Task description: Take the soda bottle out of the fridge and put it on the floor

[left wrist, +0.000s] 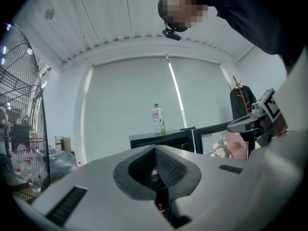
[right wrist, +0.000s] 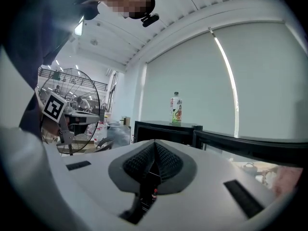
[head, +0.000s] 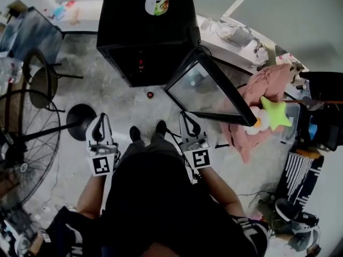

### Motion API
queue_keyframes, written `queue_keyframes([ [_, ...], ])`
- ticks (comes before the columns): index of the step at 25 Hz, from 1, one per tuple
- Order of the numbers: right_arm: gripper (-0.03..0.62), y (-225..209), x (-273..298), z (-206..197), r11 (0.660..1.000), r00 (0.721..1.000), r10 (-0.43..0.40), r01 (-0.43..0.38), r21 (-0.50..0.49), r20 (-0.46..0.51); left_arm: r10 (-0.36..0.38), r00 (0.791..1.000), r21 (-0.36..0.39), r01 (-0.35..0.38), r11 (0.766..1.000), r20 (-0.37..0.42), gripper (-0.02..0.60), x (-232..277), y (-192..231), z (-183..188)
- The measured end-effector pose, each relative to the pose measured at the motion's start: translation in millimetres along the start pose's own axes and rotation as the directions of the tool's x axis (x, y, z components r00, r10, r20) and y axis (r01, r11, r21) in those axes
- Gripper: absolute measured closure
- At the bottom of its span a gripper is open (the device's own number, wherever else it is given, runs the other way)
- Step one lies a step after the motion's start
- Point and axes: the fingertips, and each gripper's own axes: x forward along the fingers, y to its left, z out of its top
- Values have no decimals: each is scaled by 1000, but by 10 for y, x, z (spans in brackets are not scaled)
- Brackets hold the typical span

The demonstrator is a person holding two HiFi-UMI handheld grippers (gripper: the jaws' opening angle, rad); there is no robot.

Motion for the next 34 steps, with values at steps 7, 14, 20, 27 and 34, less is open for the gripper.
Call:
queue_keyframes([
  [7, 574, 43, -45, -23, 999, 999, -21, 20, -34, -30, 19, 1000, 16, -19, 1000, -3, 558, -62, 82, 26],
  [14, 574, 78, -75, -14, 999, 998, -13, 10, -53, -53, 18, 1000, 16, -18, 1000, -2, 558, -63, 74, 27],
  [20, 574, 31, 6, -3, 999, 998, -18, 15, -51, -60, 17, 1000, 7, -17, 1000, -10, 558, -9, 79, 13],
  [27, 574, 6, 108, 4, 998, 997, -9, 4, -64, -71, 16, 1000, 3, -16, 1000, -10, 558, 65, 74, 4],
  [34, 574, 49, 171, -8, 997, 997, 5, -11, -75, -76, 24, 1000, 10, -24, 1000, -16, 558, 75, 123, -31],
])
